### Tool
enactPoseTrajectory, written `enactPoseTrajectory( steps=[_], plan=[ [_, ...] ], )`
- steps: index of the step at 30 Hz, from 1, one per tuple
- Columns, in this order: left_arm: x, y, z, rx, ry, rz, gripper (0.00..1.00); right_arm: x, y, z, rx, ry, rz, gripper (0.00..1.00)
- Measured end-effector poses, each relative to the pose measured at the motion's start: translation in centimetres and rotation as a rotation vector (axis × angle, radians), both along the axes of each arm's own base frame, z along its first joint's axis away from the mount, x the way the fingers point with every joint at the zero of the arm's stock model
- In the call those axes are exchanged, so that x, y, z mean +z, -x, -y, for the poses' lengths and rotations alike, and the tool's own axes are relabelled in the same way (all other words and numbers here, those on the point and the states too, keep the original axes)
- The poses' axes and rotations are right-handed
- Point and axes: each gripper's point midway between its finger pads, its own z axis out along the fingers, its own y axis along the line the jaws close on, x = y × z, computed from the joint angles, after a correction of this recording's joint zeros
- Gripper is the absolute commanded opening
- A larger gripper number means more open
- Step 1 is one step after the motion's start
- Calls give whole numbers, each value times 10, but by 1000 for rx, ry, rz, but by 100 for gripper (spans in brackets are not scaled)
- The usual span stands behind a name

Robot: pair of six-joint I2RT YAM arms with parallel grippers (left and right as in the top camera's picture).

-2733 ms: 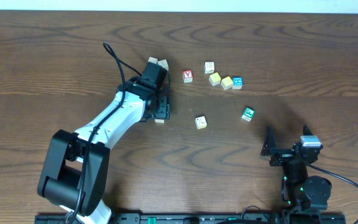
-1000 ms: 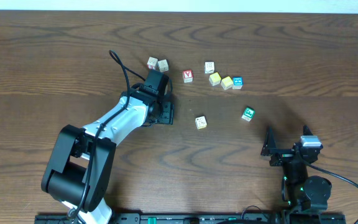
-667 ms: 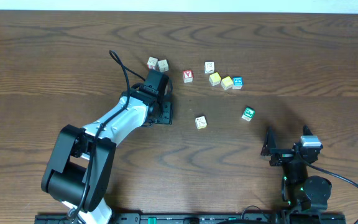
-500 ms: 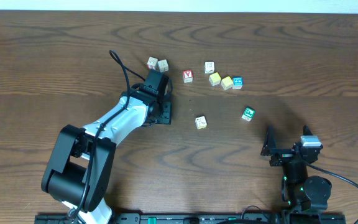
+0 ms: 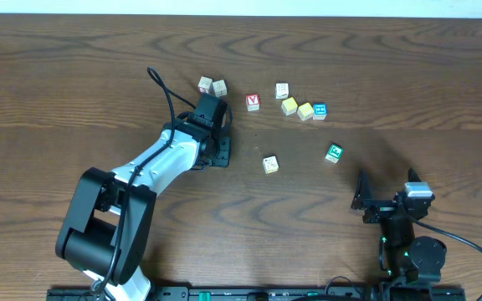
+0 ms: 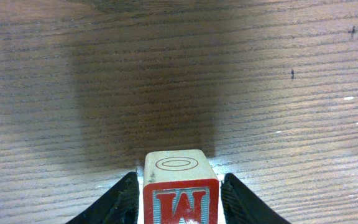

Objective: Lift 3 blocks

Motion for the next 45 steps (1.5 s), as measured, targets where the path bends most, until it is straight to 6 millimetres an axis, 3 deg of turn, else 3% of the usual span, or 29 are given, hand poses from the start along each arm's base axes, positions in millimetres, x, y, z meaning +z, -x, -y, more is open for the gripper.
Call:
enactPoseTrajectory(
  steps=[15,24,34,45],
  plan=[
    [0,0,0,0,0,1,27,0,0,0,0,0,0,99],
    [0,10,-2,30,1,-56,26,0,0,0,0,0,0,99],
    [3,21,21,84,121,-128,23,0,0,0,0,0,0,99],
    [7,28,69,-29,106,-29,25,0,0,0,0,0,0,99]
  ],
)
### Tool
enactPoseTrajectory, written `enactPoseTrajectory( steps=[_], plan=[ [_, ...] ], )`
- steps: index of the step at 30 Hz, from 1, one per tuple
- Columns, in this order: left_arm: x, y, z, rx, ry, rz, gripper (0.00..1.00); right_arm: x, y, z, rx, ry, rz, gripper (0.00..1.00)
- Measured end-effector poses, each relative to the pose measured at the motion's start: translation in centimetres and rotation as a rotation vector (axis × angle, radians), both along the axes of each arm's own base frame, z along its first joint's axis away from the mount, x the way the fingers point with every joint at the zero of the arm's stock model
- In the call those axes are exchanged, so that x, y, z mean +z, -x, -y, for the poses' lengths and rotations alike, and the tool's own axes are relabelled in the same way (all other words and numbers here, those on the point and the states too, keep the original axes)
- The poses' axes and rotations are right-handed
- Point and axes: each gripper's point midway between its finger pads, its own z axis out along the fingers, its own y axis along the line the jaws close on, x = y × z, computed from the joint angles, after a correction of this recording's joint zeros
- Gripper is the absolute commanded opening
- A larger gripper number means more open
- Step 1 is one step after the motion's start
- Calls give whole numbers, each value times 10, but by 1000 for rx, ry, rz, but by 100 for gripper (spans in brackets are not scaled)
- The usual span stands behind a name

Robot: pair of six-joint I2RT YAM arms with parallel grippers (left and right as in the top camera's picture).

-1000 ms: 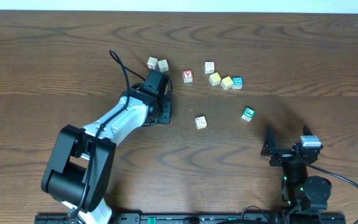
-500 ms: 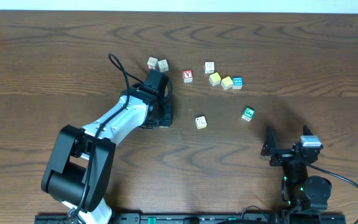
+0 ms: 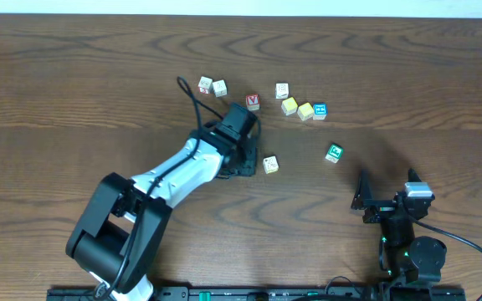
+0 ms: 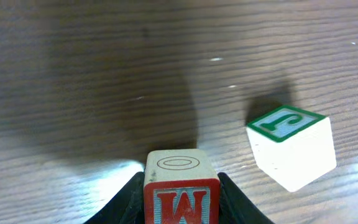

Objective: Lift 3 blocks

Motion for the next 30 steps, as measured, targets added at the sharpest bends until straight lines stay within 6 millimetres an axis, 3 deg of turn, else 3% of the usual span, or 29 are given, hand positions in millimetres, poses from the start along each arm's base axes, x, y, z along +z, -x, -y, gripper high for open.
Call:
enactPoseTrajectory(
  steps=[6,18,26,28,30],
  plan=[
    [-1,-5,-5,11,-40,32,26,0,0,0,0,0,0,99],
    [-1,-7,-8,20,-57,44,50,0,0,0,0,0,0,99],
    [0,-5,-11,27,-66,35,54,0,0,0,0,0,0,99],
    [5,-3,-16,33,-70,29,59,0,0,0,0,0,0,99],
    [21,-4,-20,51,-54,51,71,0,0,0,0,0,0,99]
  ],
)
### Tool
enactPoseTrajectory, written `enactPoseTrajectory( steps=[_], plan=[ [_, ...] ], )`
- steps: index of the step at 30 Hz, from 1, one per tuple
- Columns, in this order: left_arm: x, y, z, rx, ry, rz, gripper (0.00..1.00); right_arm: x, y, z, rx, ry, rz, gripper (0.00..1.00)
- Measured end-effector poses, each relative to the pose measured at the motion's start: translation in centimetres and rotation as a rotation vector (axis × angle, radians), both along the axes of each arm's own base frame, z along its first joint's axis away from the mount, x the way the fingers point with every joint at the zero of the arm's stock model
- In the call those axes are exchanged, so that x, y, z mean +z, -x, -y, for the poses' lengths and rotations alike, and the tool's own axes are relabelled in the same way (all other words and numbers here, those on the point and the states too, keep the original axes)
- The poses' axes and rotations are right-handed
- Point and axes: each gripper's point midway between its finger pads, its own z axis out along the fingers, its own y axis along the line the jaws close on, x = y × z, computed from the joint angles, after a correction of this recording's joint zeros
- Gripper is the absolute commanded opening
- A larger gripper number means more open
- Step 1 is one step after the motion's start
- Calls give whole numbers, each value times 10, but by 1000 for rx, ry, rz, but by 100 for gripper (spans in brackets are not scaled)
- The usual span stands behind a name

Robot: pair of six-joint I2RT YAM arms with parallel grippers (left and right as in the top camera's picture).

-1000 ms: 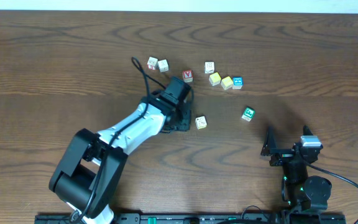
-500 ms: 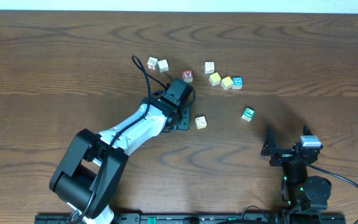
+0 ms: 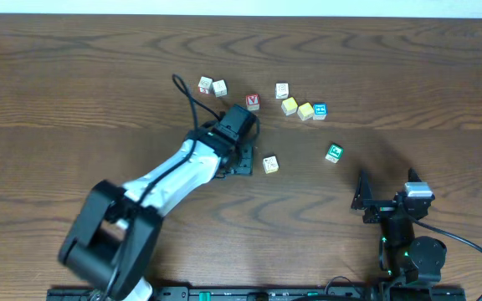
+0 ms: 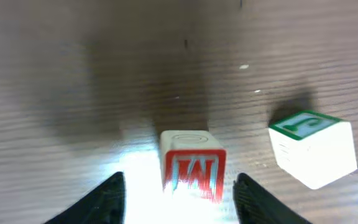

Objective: Lift 3 blocks

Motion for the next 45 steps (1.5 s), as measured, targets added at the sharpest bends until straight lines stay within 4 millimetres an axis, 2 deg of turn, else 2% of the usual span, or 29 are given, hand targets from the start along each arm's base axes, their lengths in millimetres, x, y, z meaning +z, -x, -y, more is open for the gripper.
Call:
enactPoseTrajectory(
  steps=[2,6,9,11,14,17,21,24,27,31,36,41,45],
  plan=[
    [24,-3,-5,12,28,46,73,0,0,0,0,0,0,99],
    [96,-10,-25,68,104,185,75,0,0,0,0,0,0,99],
    [137,-6,-61,150,107,258,82,0,0,0,0,0,0,99],
    [146,1,-93,227,65,261,84,0,0,0,0,0,0,99],
    [145,9,-140,353,-20,237,84,0,0,0,0,0,0,99],
    [135,18,-187,485,-115,178,84,0,0,0,0,0,0,99],
    [125,28,-235,641,-178,109,84,0,0,0,0,0,0,99],
    [118,35,-257,716,-199,65,84,0,0,0,0,0,0,99],
    [114,37,-265,745,-207,45,84,5,0,0,1,-1,23,99],
    [113,37,-267,749,-209,40,84,44,2,-11,66,-109,173,99],
    [113,38,-267,749,-209,40,84,59,7,-30,189,-287,203,99],
    [113,37,-267,749,-209,40,84,112,26,-42,329,-491,376,99],
    [113,38,-267,749,-210,39,85,179,71,-46,461,-519,671,99]
  ],
)
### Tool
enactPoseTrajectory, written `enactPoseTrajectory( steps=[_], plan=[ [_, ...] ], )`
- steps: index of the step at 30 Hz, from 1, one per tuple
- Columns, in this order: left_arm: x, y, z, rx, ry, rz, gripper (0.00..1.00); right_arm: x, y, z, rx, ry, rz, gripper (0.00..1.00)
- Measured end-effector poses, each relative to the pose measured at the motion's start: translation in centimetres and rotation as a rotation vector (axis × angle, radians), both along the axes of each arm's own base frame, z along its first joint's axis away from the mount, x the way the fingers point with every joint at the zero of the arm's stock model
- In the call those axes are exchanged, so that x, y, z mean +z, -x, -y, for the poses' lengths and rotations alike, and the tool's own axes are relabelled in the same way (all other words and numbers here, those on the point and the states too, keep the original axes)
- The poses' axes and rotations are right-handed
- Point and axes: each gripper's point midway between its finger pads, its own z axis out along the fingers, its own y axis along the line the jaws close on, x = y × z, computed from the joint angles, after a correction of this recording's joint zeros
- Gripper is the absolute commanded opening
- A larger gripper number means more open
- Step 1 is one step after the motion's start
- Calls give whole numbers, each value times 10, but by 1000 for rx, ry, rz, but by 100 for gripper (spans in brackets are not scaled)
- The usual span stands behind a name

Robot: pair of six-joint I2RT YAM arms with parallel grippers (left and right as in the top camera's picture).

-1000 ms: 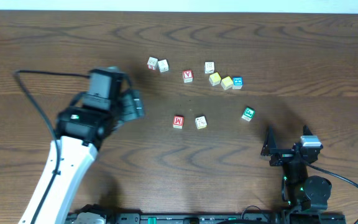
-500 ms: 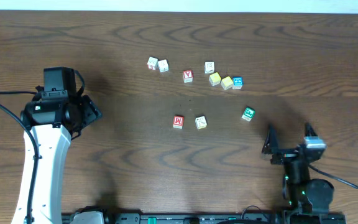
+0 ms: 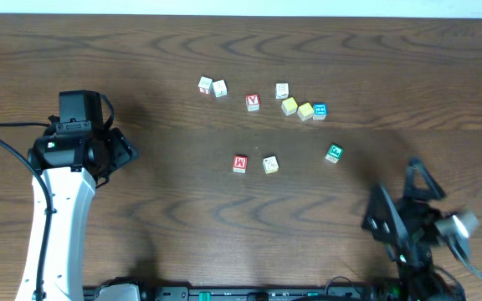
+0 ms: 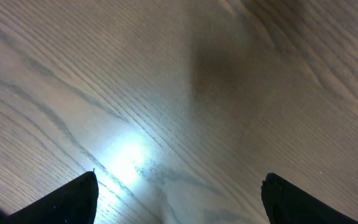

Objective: Lift 3 blocks

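Observation:
The red block with the letter M [image 3: 240,163] rests on the table beside a white block with a green face [image 3: 270,164]. A green block [image 3: 334,153] lies further right. My left gripper [image 3: 111,150] is far off at the table's left side. In the left wrist view it [image 4: 179,202] is open, with only bare wood between the fingers [image 4: 73,199]. My right gripper [image 3: 398,209] is at the front right, blurred, and its jaws cannot be read.
Several more blocks lie in a row at the back: two pale ones [image 3: 212,86], a red one [image 3: 253,102], a white one [image 3: 282,90], two yellow ones [image 3: 297,109] and a teal one [image 3: 320,110]. The table's far edge [image 3: 241,15] runs along the top.
My left arm has swung from over the red M block to the far left of the table, jaws wide open. The right arm has shifted and tilted at the front right.
My left gripper first held the red M block above the table near the back-left blocks. It then held it beside the white and green block. Then it stood open with the block on the wood. Now the arm is far left and the block stays there.

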Motion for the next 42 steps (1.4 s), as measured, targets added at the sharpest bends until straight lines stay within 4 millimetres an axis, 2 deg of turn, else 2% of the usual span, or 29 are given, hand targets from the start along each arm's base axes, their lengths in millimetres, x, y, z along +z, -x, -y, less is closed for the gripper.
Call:
enactPoseTrajectory(
  steps=[2,5,9,13,16,19,25,29,35,39,42],
  plan=[
    [0,0,0,0,0,0,84,22,21,1,9,-19,113,99],
    [0,0,0,0,0,0,84,37,27,4,-2,-37,135,99],
    [0,0,0,0,0,0,85,59,19,4,-41,1,31,99],
    [0,0,0,0,0,0,85,84,5,-5,-65,124,-140,99],
    [0,0,0,1,-2,-1,85,86,-11,-14,-47,237,-311,99],
    [0,0,0,1,-2,-1,85,74,-32,-23,9,342,-535,99],
    [0,0,-1,2,-6,-1,85,31,-64,-32,141,461,-921,99],
    [0,0,-1,2,-7,-1,85,15,-82,-47,268,480,-997,99],
    [0,0,-1,2,-7,-1,85,-8,-92,-79,477,511,-1057,99],
    [0,0,-1,2,-7,-1,85,-54,-89,-96,479,572,-1267,99],
    [0,0,-1,2,-7,-1,85,-101,-92,-106,370,664,-1456,99]
  ],
)
